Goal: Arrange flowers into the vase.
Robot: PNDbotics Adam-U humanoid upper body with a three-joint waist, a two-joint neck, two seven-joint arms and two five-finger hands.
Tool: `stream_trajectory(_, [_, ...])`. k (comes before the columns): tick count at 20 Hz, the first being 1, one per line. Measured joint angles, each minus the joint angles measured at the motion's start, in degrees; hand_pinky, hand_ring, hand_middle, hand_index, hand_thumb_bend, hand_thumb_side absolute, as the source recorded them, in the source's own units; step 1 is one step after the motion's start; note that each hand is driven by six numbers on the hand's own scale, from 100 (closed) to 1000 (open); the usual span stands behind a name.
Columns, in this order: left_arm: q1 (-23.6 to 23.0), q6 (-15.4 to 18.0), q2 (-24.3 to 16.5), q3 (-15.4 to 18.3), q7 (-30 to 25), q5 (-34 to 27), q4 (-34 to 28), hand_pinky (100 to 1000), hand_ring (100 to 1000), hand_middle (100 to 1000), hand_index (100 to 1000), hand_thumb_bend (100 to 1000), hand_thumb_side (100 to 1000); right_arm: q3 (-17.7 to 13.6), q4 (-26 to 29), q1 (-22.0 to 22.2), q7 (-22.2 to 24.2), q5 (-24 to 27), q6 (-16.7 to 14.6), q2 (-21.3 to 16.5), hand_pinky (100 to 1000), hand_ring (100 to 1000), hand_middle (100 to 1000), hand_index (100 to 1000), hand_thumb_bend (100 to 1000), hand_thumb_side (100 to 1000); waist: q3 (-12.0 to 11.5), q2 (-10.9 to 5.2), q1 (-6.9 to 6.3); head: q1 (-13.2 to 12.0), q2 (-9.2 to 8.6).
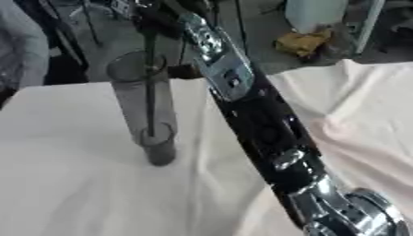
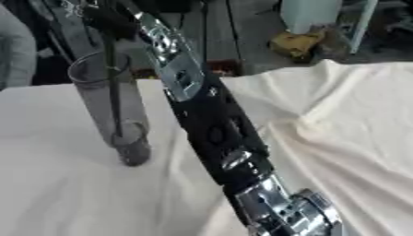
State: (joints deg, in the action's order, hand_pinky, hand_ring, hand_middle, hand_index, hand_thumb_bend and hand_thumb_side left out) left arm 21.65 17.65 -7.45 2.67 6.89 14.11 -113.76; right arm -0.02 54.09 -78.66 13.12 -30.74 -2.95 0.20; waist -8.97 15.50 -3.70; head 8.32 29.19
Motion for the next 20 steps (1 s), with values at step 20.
stream_trajectory(20, [0.0,-0.1,0.0,0.0,0.1,0.0,0.0,741,876,871,978,100,1000,1.2,0.7,0.7,0.5,-7.5,-7.7,-0.5,531,651,534,434,549,1000,0.3,-0.23,-0.05,-0.2,0.0])
